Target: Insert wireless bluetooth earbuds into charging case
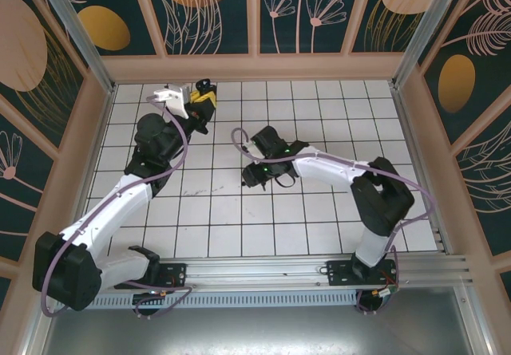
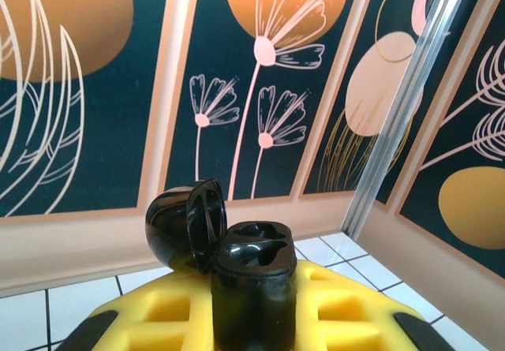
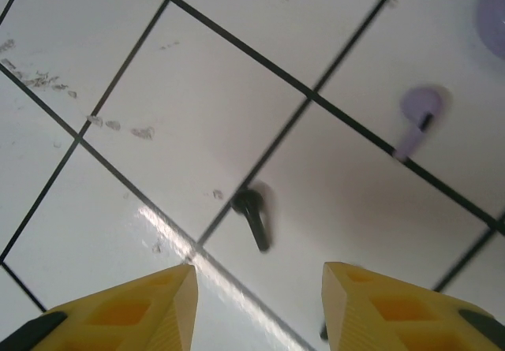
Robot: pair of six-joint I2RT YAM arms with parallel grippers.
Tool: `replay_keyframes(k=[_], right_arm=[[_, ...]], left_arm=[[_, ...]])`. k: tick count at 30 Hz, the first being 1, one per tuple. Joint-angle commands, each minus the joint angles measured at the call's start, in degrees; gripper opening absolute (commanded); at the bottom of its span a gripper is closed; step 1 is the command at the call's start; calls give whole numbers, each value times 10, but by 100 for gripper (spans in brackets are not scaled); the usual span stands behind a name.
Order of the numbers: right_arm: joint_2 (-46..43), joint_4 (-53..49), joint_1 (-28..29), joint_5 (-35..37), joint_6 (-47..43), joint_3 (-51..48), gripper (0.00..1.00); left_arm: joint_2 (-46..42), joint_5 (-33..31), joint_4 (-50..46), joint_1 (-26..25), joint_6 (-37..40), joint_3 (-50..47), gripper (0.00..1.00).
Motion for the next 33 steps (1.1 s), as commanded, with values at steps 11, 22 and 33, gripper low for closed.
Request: replay_keyframes(k=[11, 22, 33], right_arm=[[122, -77, 38, 55, -85, 107, 44], [157, -84, 44, 60, -92, 137, 41], [171, -88, 44, 59, -92, 141, 36]], left_arm=[[-25, -33, 42, 0, 2, -10, 0], [-34, -39, 42, 0, 5, -12, 0], [-37, -38, 43, 0, 4, -15, 0]])
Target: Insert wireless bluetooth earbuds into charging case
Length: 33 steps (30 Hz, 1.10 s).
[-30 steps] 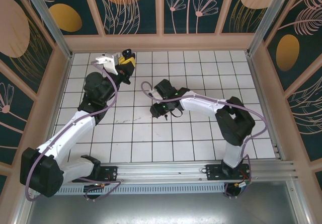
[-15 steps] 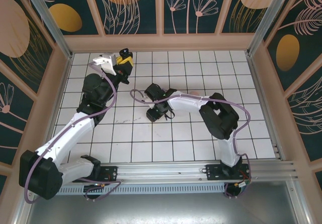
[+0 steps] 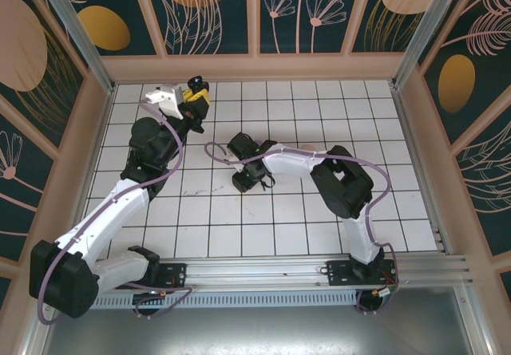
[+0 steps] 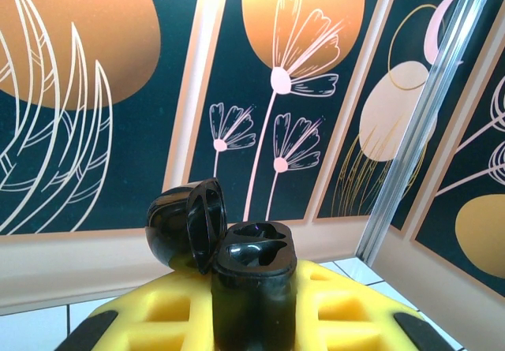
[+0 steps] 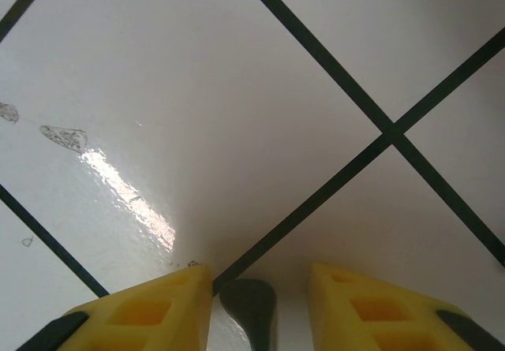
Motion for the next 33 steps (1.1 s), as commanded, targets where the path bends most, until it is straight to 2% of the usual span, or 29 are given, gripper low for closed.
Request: replay_keyframes(k=[1, 11, 18, 24, 33], right_arm=[[11, -19, 4, 3, -12, 17, 35], [9, -14, 7, 3, -5, 8, 27], [-8, -3, 9, 7, 12, -3, 17], [-58, 14, 8, 19, 38, -22, 15], [-186, 39, -3, 49, 84, -66, 14]], left_arm=[[-11, -4, 34, 0, 4, -7, 0], [-14, -4, 37, 0, 0, -12, 0], [-14, -1, 40, -1, -7, -15, 0], [-17, 2, 40, 0, -8, -17, 0], [-21, 25, 38, 0, 4, -23, 0]])
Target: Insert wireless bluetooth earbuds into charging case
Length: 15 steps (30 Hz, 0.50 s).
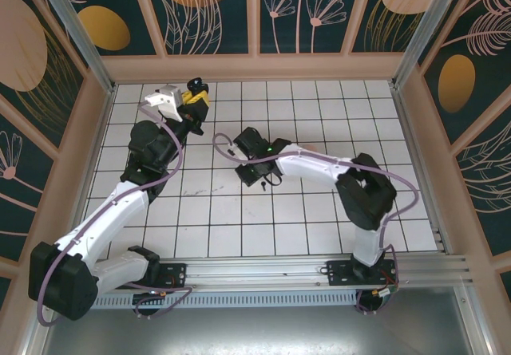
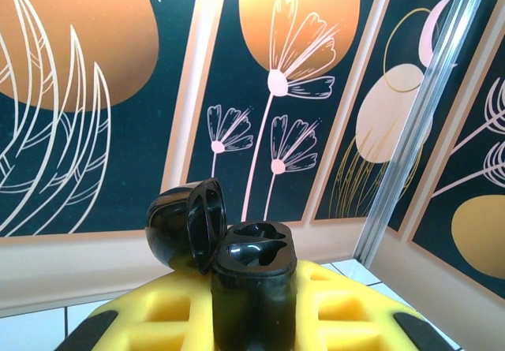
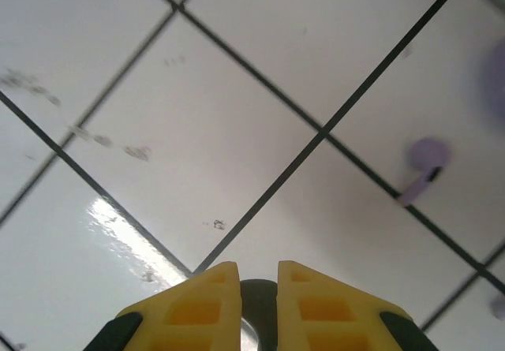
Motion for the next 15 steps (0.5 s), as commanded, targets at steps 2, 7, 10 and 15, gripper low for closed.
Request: replay_keyframes(k=[2, 7, 10, 15], right_arm=[[-89, 21, -12, 32, 37, -18, 14], [-172, 32, -27, 54, 50, -16, 14], [-217, 38, -30, 69, 55, -2, 14], [-267, 59, -32, 82, 56, 24, 14]], left_arm=[[-11, 29, 22, 0, 9, -9, 0], [-5, 68, 25, 0, 25, -18, 0], [0, 106, 40, 0, 51, -28, 0], [3, 182, 115, 0, 102, -76, 0]])
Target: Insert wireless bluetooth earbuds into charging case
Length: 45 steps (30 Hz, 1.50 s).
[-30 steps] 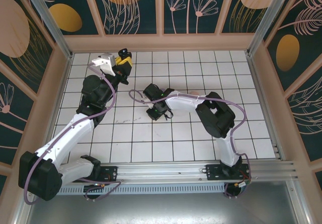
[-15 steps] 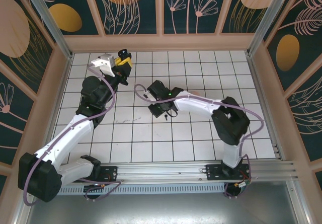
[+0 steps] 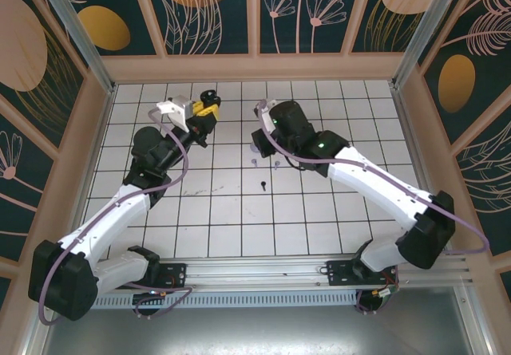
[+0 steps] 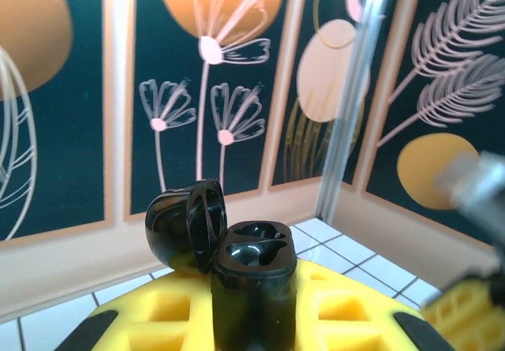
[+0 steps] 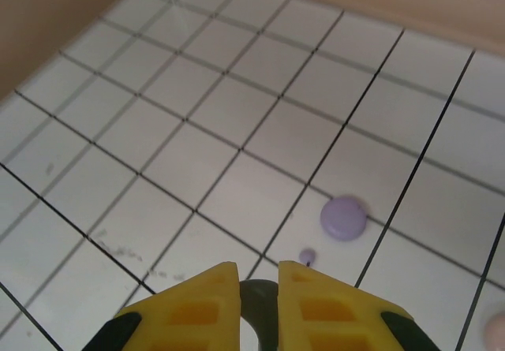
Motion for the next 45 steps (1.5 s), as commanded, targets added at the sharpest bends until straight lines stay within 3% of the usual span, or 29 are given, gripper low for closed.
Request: replay_keyframes(k=[1, 5, 12, 20, 31, 45], right_arm=[[-33, 30, -2, 20, 13, 29, 14], [-58, 52, -2, 10, 18, 43, 15], [-87, 113, -1, -35, 28, 47, 16], [-96, 164, 3, -109, 34, 29, 16], [-126, 224, 7, -129, 53, -37, 16], [-114, 264, 9, -125, 66, -62, 15]], left_arm=[[3, 76, 92, -1, 54, -35, 0], [5, 114, 162, -1, 73, -74, 0], [39, 155, 200, -16, 106, -82, 0], [83, 139, 222, -66, 173, -56, 0], [119, 140, 285, -75, 145, -27, 0], [108, 147, 282, -79, 133, -20, 0]])
